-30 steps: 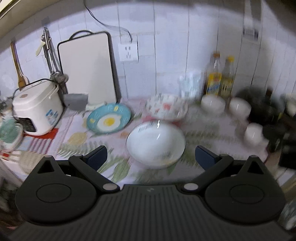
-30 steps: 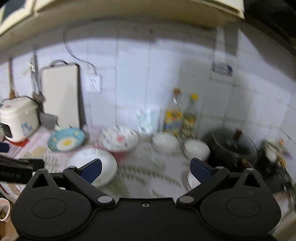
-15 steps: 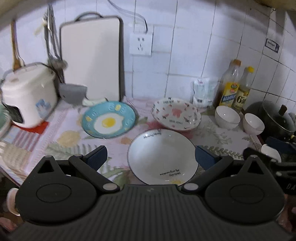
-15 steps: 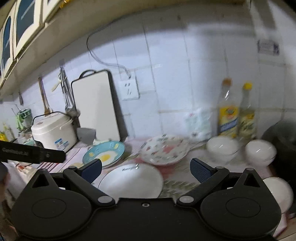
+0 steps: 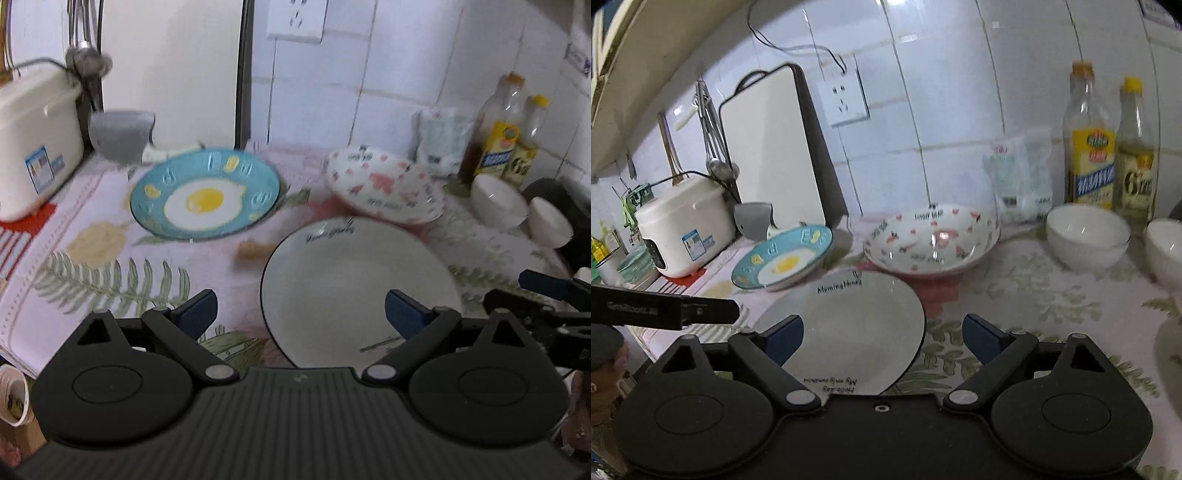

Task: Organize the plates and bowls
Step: 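Reach both grippers to the white Morning Honey plate rim and close them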

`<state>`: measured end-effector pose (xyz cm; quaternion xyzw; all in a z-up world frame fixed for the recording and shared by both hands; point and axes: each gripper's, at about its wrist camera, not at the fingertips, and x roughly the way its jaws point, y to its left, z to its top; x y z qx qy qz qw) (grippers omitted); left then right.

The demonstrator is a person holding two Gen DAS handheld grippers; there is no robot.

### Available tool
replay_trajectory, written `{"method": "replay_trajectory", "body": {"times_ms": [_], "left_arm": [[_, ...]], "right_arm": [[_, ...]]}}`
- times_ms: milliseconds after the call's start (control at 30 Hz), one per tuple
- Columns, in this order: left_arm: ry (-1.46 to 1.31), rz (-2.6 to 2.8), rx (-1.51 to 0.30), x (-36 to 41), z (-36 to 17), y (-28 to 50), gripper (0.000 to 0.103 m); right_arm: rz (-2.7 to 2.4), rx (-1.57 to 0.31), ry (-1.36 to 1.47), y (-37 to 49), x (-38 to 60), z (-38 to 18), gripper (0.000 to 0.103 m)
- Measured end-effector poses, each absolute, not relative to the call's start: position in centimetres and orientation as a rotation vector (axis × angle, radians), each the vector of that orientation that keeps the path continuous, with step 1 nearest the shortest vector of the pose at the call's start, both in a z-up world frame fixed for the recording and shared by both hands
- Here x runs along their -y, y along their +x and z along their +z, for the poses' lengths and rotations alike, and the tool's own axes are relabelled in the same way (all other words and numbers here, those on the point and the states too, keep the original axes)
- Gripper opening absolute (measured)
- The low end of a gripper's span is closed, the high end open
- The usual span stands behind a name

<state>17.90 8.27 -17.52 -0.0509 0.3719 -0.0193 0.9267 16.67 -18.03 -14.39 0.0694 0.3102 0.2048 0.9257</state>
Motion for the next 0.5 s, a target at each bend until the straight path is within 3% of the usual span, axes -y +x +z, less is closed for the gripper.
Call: {"method": "replay_trajectory", "body": {"times_ms": [167,267,333,500], "left_arm": [[-0.119,-0.018,-0.831,-8.8,-20.5,19.9,0.079],[-0.101,-0.035,-0.864,-8.7,-21.5,20.7,0.057],[-0.106,-0.039,-0.878,-8.7,-22.0,20.9,0.052],[-0.136,-0.04,-0.915,-8.9,-22.8,21.3,0.028]], "right_arm": [[0.427,-0.712,0.16,18.3,17.7,-16.8,0.087],[0.439,-0.729,0.148,18.9,17.2,-17.8,0.084],[0.445,-0.737,0.145,19.4,17.0,-18.3,0.079],[0.453,-0.766,0.158,20.4,16.4,-19.4,0.057]]}}
